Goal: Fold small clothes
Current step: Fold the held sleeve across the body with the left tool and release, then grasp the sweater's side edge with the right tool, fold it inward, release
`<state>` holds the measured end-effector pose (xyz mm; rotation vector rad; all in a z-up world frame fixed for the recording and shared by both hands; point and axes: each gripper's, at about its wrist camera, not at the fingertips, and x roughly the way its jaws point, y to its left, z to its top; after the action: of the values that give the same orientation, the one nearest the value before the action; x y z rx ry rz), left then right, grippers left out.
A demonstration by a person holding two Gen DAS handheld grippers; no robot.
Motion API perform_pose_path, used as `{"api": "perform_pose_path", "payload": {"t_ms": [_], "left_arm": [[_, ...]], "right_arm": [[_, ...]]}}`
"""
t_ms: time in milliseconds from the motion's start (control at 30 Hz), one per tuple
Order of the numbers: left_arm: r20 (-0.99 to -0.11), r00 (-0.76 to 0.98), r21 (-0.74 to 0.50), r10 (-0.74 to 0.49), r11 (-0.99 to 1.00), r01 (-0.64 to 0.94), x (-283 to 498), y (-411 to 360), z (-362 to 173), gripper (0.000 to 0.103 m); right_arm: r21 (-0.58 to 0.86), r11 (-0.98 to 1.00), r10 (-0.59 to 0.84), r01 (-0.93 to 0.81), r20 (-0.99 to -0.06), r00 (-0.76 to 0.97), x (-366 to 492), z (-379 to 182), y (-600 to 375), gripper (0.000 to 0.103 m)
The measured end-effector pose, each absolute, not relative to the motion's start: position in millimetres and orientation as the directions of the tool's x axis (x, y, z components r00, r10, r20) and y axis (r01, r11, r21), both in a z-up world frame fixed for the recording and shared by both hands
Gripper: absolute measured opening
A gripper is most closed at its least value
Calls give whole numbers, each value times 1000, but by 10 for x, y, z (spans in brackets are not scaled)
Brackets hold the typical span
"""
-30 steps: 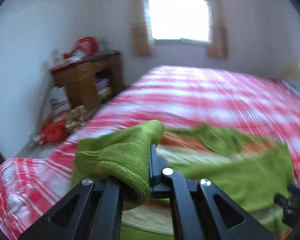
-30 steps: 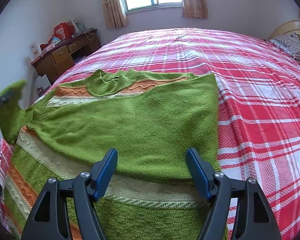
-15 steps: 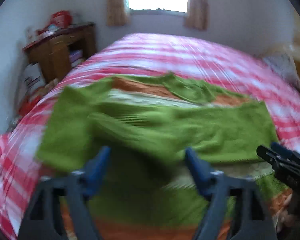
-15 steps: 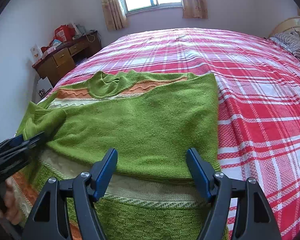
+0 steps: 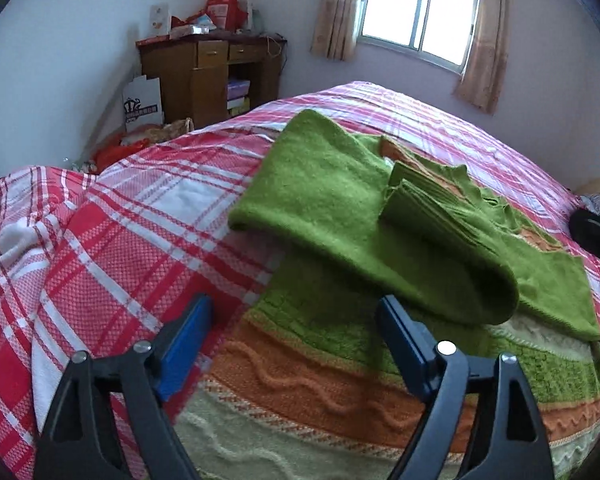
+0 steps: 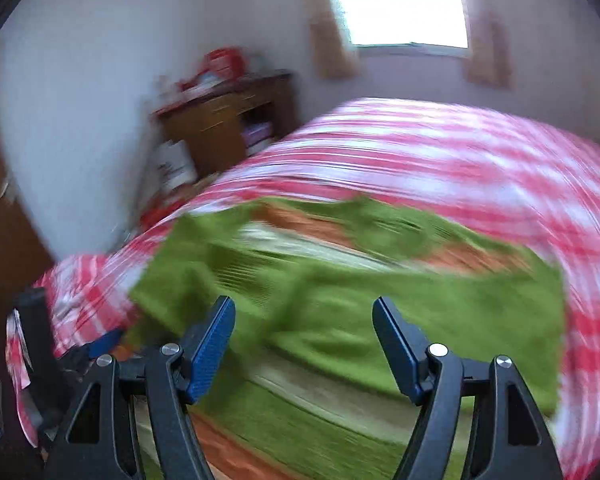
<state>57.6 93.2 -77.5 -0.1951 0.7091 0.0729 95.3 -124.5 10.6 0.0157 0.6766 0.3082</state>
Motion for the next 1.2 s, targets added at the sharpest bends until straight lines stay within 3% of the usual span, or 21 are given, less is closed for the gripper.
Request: {"api": "perform_pose_path", "payload": {"t_ms": [100, 233, 300, 333, 433, 600, 767, 900, 1000, 1033, 1100, 1200], "left_arm": [[-632, 774, -212, -38, 969, -126, 524, 1016, -759, 86], [-614, 787, -255, -63, 959, -123, 496, 1096, -758, 86], [-619, 784, -234, -47, 964, -127, 506, 1060, -760, 87], [-623, 781, -223, -43, 967, -125, 511, 1033, -761, 88], [-626, 779, -213, -41, 970, -120, 552, 1040, -768, 90], [-631, 775, -203, -36, 972, -120, 576, 1038, -775, 92], [-635, 772, -191, -27, 974, -124, 592, 1029, -777, 92], [-639, 769, -177, -15, 976, -128, 597, 1009, -779, 92], [-643, 766, -165, -6, 978, -131, 601, 994, -779, 92], [-644, 765, -163, -4, 978, -131, 603, 993, -781, 92], [-645, 764, -160, -2, 978, -132, 610, 1000, -785, 92], [-647, 763, -155, 1, 979, -133, 614, 1001, -789, 92]], "right_arm": [[-7, 919, 289, -395, -670, 684, 1217, -54, -669, 72], [-57, 890, 274, -453, -728, 628, 1460, -289, -326, 72], [-71, 883, 262, -464, -746, 612, 1544, -359, -250, 46], [-78, 880, 250, -468, -761, 599, 1570, -409, -218, 12], [-47, 887, 275, -459, -745, 607, 1560, -365, -267, 8], [102, 929, 333, -356, -652, 681, 1478, -23, -813, 8], [259, 953, 282, -157, -571, 771, 1283, 154, -1881, 7], [320, 947, 193, 13, -600, 777, 1068, -113, -2689, 7], [360, 931, 205, 60, -651, 731, 987, -362, -2957, 9], [366, 928, 217, 71, -687, 694, 955, -476, -3004, 15], [403, 912, 259, 74, -707, 658, 886, -535, -3061, 17], [446, 890, 277, 98, -699, 660, 747, -425, -3200, 39]]}}
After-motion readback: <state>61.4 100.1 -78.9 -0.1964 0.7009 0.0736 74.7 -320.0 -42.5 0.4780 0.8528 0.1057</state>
